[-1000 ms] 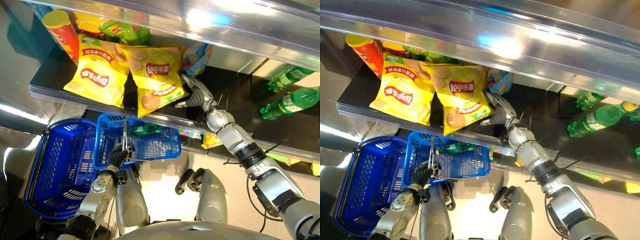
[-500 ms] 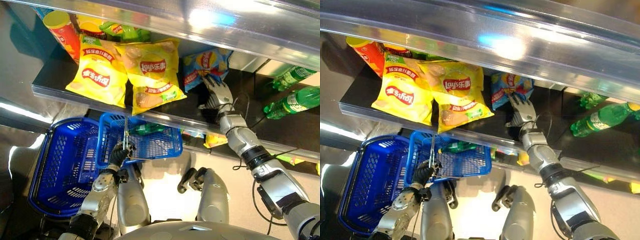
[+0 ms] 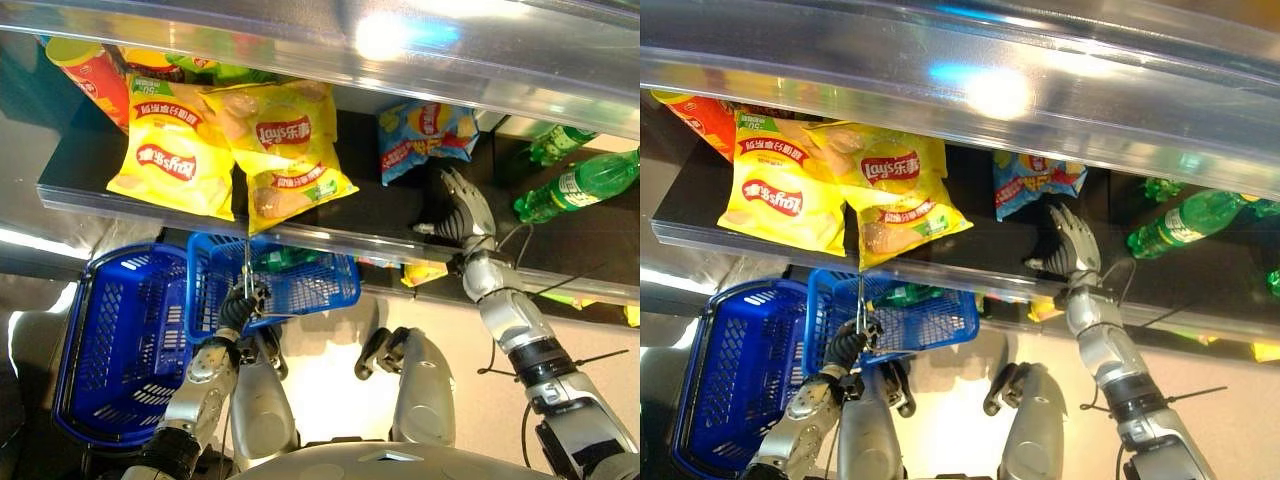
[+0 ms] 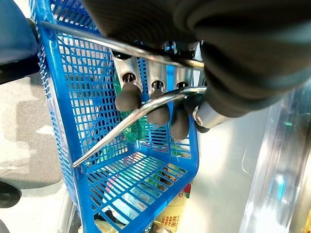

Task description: Pick up the snacks into the basket

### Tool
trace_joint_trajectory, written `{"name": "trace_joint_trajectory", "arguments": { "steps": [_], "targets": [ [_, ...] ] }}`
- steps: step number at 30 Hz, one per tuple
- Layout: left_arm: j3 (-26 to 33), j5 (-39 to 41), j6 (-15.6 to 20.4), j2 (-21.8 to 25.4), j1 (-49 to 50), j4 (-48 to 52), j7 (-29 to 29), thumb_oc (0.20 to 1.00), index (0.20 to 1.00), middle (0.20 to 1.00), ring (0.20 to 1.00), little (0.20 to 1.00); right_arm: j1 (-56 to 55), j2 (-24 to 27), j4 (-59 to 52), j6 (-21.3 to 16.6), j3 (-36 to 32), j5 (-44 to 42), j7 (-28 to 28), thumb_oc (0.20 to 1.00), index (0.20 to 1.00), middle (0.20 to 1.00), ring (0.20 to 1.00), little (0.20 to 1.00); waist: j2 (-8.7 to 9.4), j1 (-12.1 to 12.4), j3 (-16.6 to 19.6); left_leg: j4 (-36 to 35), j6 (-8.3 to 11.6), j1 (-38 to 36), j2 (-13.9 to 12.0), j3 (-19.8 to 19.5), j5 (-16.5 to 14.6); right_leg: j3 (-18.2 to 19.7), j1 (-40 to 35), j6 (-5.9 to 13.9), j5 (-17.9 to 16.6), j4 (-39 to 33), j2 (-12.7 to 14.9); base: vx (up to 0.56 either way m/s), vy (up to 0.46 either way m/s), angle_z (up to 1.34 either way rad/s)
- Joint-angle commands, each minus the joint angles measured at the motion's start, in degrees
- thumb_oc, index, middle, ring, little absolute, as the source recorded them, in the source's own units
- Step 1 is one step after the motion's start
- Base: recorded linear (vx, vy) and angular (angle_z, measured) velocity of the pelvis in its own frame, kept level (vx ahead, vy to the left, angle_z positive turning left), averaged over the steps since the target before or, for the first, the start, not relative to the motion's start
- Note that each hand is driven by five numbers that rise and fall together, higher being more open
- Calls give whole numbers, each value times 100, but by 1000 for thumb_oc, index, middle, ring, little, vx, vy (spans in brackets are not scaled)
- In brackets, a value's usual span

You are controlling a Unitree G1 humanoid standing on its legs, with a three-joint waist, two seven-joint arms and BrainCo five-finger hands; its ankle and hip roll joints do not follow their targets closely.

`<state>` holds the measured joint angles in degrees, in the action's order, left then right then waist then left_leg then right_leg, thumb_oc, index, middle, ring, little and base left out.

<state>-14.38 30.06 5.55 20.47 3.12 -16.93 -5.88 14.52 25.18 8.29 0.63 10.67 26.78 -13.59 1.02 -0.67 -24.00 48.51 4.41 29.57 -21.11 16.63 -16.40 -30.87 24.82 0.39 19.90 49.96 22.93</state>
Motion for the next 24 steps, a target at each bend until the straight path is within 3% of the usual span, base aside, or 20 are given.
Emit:
{"name": "trace_joint_trajectory", "arguments": {
  "steps": [1,5,7,10,17,24],
  "targets": [
    [362,93,640,70,118,1053,90,200,200,200,200,200,13,51,-427,-360,-310,-942,500,1000,1000,1000,1000,1000,113,165,107,-391,-221,-438,76,171,148,403,64,935,-1306,-35,462,0,0,0],
    [471,121,552,107,185,1113,158,200,200,200,200,200,-237,155,-743,-340,-337,-1568,896,1000,1000,1000,1000,1000,180,145,115,-407,-207,-453,60,184,158,401,62,943,-1349,-48,457,2,-8,0],
    [465,152,503,140,245,1153,339,200,200,200,200,200,-538,188,-1081,-652,-302,-3275,1352,1000,1000,1000,1000,1000,224,151,131,-432,-198,-468,52,188,181,372,35,956,-1394,-78,454,0,0,0],
    [414,220,548,213,269,1233,421,200,200,200,200,200,-586,412,-1227,-962,-253,-4049,1557,1000,1000,1000,1000,1000,241,151,134,-439,-184,-509,39,208,191,383,15,973,-1430,-87,455,0,0,0],
    [357,243,759,259,299,1277,420,200,200,200,200,200,-567,645,-1833,-1390,-298,-4339,1661,1000,1000,1000,1000,1000,228,130,147,-476,-150,-568,27,206,209,353,-33,1011,-1454,-92,476,0,0,0],
    [270,259,810,255,237,1236,348,200,200,200,200,200,-2,490,-1669,-1378,1,-4015,1353,1000,1000,1000,1000,1000,186,210,146,-507,-140,-605,42,189,217,321,-76,1026,-1450,-108,492,0,0,0]
  ]
}}
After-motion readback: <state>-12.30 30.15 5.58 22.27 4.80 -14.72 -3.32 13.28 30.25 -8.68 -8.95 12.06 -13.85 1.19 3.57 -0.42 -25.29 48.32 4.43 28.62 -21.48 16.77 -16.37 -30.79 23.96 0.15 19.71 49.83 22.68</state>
